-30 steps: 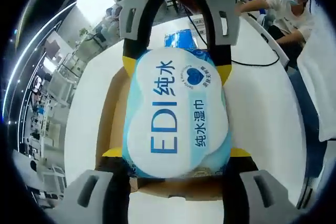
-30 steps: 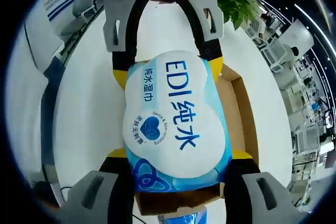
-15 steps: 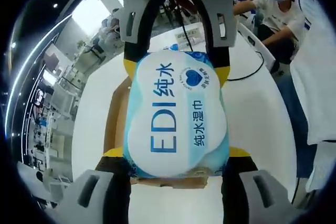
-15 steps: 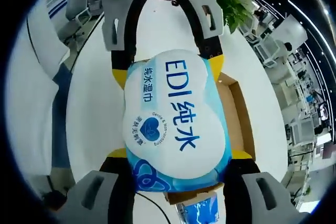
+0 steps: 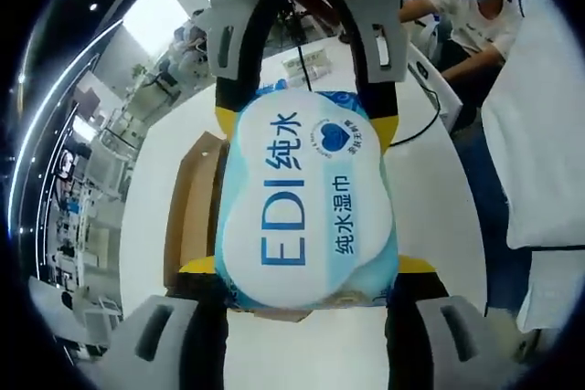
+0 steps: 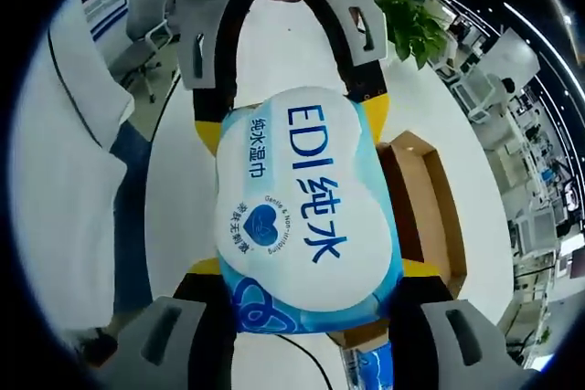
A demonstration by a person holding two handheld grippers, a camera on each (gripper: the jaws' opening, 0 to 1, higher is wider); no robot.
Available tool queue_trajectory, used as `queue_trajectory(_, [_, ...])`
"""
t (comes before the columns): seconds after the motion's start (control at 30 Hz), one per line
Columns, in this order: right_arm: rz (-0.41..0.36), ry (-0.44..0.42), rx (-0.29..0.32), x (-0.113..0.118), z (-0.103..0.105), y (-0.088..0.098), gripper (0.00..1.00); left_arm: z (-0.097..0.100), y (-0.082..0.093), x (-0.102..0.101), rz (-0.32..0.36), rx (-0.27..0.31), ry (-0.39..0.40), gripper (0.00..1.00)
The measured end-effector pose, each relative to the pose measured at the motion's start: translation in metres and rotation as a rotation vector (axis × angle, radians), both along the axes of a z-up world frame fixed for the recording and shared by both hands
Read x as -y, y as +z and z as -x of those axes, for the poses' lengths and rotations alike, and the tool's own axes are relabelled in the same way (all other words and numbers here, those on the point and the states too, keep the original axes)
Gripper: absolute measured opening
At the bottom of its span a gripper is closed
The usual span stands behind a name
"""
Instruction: Operate the shoe box by opening the lid, removing the specified soft item, and placing it in the target area until the item is outside and the box remains undamaged.
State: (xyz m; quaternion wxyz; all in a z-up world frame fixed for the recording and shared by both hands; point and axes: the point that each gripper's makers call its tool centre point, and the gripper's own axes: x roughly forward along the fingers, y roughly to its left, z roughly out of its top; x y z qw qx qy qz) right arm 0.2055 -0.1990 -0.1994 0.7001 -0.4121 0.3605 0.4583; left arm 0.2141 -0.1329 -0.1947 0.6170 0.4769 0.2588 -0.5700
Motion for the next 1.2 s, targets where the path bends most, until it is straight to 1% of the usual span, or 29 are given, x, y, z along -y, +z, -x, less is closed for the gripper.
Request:
queue_trajectory(0.17, [-0.011, 0.014, -0.027, 0.004, 0.015, -0.014, 0.66, 0.017, -0.015, 0.004, -0.016, -0.028, 0.017, 0.69])
queue_trajectory(0.37, [-0.02, 0.027, -0.068, 0.005, 0.031, -0.031, 0.66, 0.031, -0.031, 0.005, -0.028, -0.059, 0.032, 0.69])
queue_trajectory(0.47, [-0.024, 0.028, -0.089, 0.004, 0.037, -0.044, 0.66, 0.038, -0.046, 0.004, -0.038, -0.08, 0.036, 0.69])
queue_trajectory(0.5, [-0.025, 0.027, -0.093, 0.004, 0.038, -0.045, 0.66, 0.039, -0.05, 0.004, -0.043, -0.089, 0.037, 0.69])
queue_trajectory(0.53, [-0.031, 0.025, -0.105, 0.003, 0.04, -0.051, 0.66, 0.04, -0.056, 0.003, -0.047, -0.097, 0.037, 0.69])
queue_trajectory(0.8, [-0.035, 0.016, -0.161, -0.004, 0.042, -0.081, 0.66, 0.042, -0.092, -0.003, -0.078, -0.157, 0.039, 0.69])
queue_trajectory(1.0, [-0.042, 0.013, -0.191, -0.009, 0.04, -0.097, 0.65, 0.04, -0.115, -0.008, -0.094, -0.198, 0.038, 0.69])
queue_trajectory(1.2, [-0.031, 0.018, -0.218, -0.014, 0.038, -0.114, 0.65, 0.039, -0.132, -0.014, -0.114, -0.225, 0.042, 0.68])
